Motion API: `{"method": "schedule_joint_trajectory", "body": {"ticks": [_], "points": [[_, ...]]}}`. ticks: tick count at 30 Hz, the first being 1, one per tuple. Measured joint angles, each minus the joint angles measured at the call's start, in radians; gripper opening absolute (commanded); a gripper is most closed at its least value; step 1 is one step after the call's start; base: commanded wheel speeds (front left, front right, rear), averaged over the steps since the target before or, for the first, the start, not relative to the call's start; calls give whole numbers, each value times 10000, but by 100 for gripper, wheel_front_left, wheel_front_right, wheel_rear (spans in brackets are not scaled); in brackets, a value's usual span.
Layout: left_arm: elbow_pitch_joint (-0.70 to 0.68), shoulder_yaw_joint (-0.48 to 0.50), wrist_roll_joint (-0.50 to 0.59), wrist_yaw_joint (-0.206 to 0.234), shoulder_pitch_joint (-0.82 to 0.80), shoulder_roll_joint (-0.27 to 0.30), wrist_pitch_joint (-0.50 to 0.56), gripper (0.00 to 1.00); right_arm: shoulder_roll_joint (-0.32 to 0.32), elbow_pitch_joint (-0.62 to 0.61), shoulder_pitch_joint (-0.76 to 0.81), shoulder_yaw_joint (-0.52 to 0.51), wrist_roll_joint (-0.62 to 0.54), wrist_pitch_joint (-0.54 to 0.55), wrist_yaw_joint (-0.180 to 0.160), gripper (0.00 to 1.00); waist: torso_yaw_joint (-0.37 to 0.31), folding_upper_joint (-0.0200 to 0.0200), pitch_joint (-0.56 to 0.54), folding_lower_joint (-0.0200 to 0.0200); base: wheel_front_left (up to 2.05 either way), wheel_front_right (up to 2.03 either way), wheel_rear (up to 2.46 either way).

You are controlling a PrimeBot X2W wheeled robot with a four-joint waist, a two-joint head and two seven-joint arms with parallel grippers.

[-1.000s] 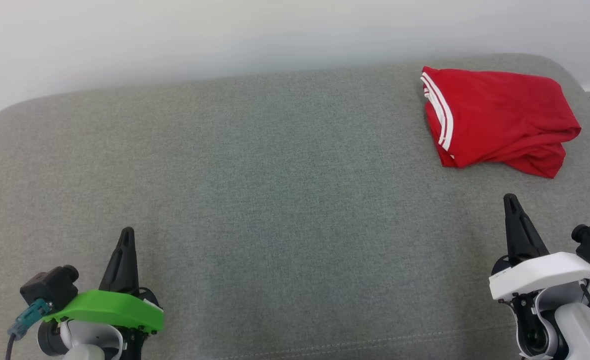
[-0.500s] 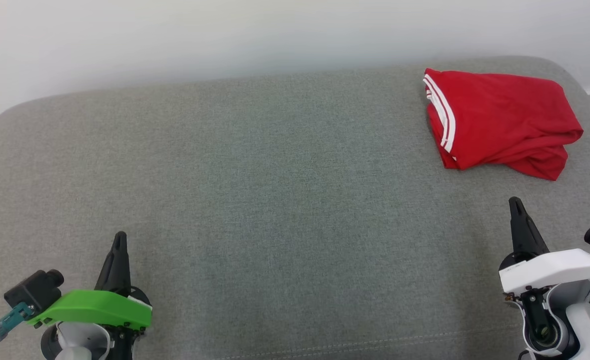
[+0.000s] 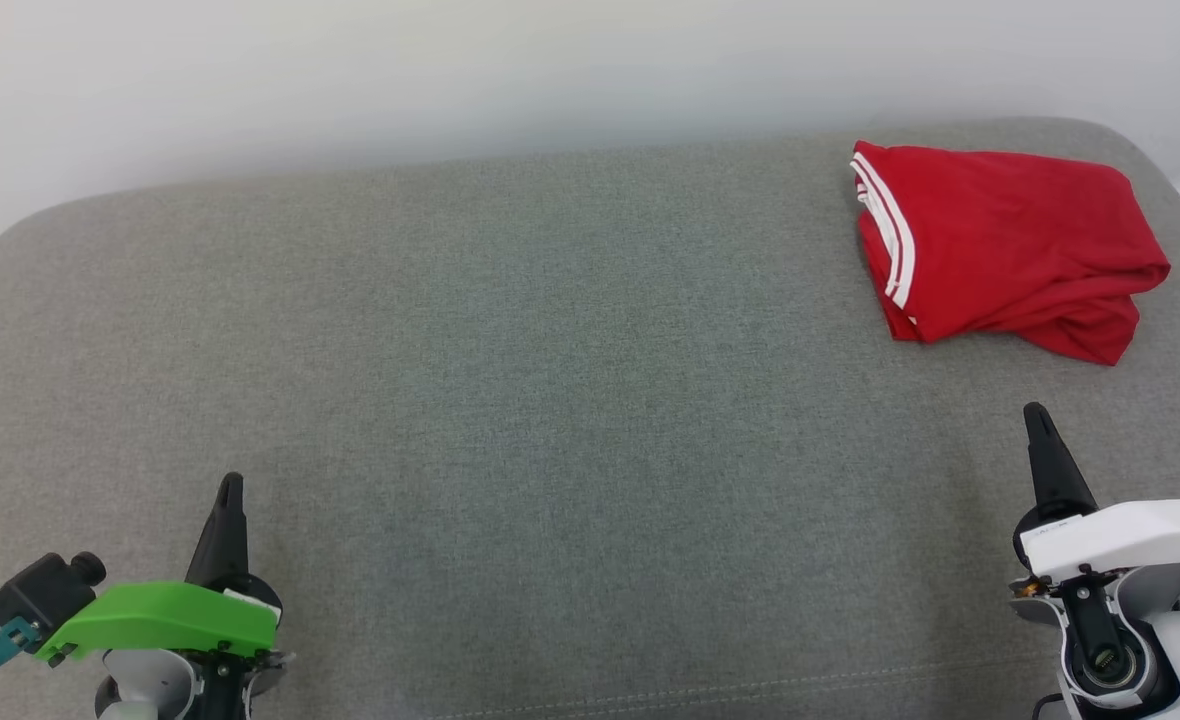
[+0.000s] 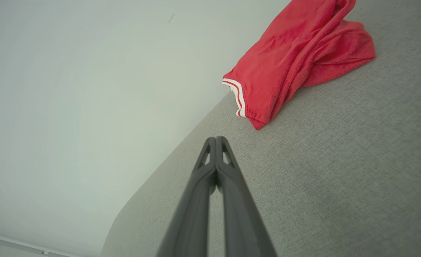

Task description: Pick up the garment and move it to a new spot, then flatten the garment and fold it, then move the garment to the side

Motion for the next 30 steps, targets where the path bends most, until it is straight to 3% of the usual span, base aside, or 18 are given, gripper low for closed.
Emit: {"method": "schedule_joint_trajectory", "body": {"ticks": [30], "points": [[167, 646, -3407, -102, -92, -44, 1057, 0, 454, 512, -300, -974, 3657, 945, 700, 0, 124, 0, -110, 0, 0, 0, 0]]}}
